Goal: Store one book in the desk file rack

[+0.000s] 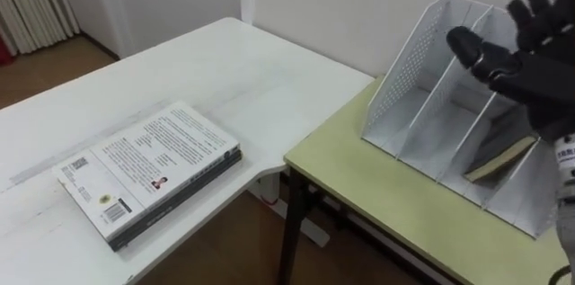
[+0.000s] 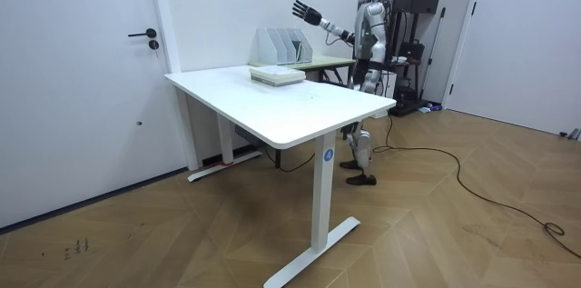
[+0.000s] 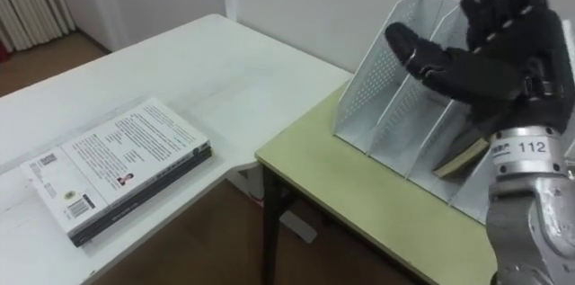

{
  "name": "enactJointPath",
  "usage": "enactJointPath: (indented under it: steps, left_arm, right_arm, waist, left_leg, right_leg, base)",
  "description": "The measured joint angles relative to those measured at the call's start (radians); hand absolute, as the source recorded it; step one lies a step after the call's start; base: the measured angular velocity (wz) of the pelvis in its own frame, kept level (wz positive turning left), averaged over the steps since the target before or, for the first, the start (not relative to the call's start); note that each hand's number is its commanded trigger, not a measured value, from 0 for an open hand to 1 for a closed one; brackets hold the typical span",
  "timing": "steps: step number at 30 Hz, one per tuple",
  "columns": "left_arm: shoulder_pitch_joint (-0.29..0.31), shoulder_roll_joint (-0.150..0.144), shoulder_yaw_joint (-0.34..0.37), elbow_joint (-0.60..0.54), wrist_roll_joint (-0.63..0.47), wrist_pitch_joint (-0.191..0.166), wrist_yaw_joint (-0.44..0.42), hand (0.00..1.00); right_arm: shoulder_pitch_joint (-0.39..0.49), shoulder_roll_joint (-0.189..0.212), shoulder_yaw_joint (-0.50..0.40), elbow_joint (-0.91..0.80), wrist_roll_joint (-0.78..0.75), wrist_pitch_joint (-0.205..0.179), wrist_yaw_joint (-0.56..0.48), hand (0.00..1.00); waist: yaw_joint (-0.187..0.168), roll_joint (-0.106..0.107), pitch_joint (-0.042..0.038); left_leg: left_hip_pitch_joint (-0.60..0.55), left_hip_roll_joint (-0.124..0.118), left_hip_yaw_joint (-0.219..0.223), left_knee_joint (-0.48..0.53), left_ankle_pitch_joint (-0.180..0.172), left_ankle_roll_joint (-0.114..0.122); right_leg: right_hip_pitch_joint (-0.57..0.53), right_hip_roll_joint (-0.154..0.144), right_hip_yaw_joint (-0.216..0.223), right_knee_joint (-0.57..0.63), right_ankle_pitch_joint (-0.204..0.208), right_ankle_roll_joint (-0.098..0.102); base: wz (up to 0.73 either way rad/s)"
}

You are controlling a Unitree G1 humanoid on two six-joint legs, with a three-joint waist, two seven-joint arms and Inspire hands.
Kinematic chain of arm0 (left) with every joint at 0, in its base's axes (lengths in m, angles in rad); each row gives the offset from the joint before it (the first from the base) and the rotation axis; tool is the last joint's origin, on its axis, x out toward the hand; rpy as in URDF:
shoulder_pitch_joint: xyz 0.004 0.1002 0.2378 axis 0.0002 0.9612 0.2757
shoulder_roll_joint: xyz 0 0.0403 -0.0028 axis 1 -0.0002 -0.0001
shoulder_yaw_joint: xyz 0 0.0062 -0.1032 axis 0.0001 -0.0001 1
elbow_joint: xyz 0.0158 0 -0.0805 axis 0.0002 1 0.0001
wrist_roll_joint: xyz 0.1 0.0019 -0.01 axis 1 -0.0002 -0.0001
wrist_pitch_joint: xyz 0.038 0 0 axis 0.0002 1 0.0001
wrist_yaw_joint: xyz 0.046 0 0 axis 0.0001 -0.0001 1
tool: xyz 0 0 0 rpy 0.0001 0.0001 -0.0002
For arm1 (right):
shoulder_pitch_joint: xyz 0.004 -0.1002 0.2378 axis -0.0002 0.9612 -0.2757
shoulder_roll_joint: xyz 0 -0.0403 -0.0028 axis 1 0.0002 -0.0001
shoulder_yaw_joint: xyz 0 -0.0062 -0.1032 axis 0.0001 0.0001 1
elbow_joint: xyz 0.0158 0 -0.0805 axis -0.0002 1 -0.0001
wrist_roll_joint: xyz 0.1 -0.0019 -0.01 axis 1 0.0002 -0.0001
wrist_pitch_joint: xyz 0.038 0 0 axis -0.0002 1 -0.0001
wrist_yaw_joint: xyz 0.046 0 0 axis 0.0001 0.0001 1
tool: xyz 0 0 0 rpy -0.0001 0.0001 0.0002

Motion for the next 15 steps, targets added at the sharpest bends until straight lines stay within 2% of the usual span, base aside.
enactJointPath:
  steps: [2, 4, 7, 10, 12, 13, 15]
  left_arm:
    - [-0.002, 0.012, -0.007, 0.000, -0.002, 0.006, -0.001, 0.00]
    - [-0.008, 0.039, -0.029, 0.000, 0.000, 0.015, -0.007, 0.00]
    - [-0.018, 0.068, -0.063, 0.000, 0.000, 0.032, -0.011, 0.00]
    - [-0.060, 0.083, -0.090, -0.001, 0.008, 0.072, -0.011, 0.00]
    - [-0.084, 0.088, -0.117, -0.001, 0.008, 0.086, -0.011, 0.00]
    - [-0.094, 0.094, -0.136, 0.000, 0.008, 0.093, -0.011, 0.00]
    - [-0.107, 0.098, -0.147, 0.000, 0.002, 0.106, -0.011, 0.00]
  right_arm:
    - [0.000, -0.019, 0.030, 0.000, 0.012, 0.004, 0.083, 0.00]
    - [0.002, -0.056, 0.094, -0.009, 0.006, 0.025, 0.192, 0.00]
    - [0.014, -0.105, 0.174, -0.021, -0.004, 0.044, 0.294, 0.00]
    - [0.044, -0.111, 0.265, 0.017, -0.117, 0.079, 0.431, 0.00]
    - [0.079, -0.111, 0.309, 0.064, -0.191, 0.100, 0.478, 0.00]
    - [0.094, -0.111, 0.337, 0.089, -0.257, 0.123, 0.503, 0.00]
    - [0.120, -0.111, 0.378, 0.137, -0.312, 0.137, 0.535, 0.00]
  waist:
    - [0.001, -0.009, -0.0056]
    - [0.011, -0.023, -0.0058]
    - [0.015, -0.035, -0.0072]
    - [0.047, -0.040, -0.0038]
    - [0.078, -0.042, -0.0042]
    - [0.094, -0.041, -0.0026]
    - [0.103, -0.038, 0.0040]
  left_leg:
    - [0.001, 0.001, 0.000, 0.000, 0.000, 0.000]
    - [-0.001, 0.003, -0.004, 0.001, 0.000, 0.000]
    - [-0.005, 0.003, -0.004, 0.001, 0.000, -0.001]
    - [-0.010, 0.001, -0.005, 0.001, -0.001, -0.001]
    - [-0.005, 0.001, -0.002, 0.001, -0.001, 0.000]
    - [-0.005, 0.001, -0.003, 0.001, -0.001, 0.000]
    - [-0.009, 0.000, -0.007, 0.001, -0.001, 0.000]
  right_leg:
    - [0.000, 0.001, 0.003, -0.002, 0.001, -0.001]
    - [0.000, 0.003, 0.006, -0.002, 0.002, -0.003]
    - [0.000, 0.001, -0.003, -0.003, 0.002, -0.003]
    - [0.000, 0.000, -0.005, -0.004, 0.005, -0.001]
    - [0.001, -0.001, -0.004, -0.004, 0.005, 0.000]
    - [0.001, -0.002, -0.004, -0.003, 0.005, 0.000]
    - [0.002, -0.002, -0.008, -0.004, 0.006, 0.000]
  base:
    - [0.00]
    - [-0.04]
    - [0.06]
    - [0.04]
    - [-0.02]
    - [0.00]
    - [0.06]
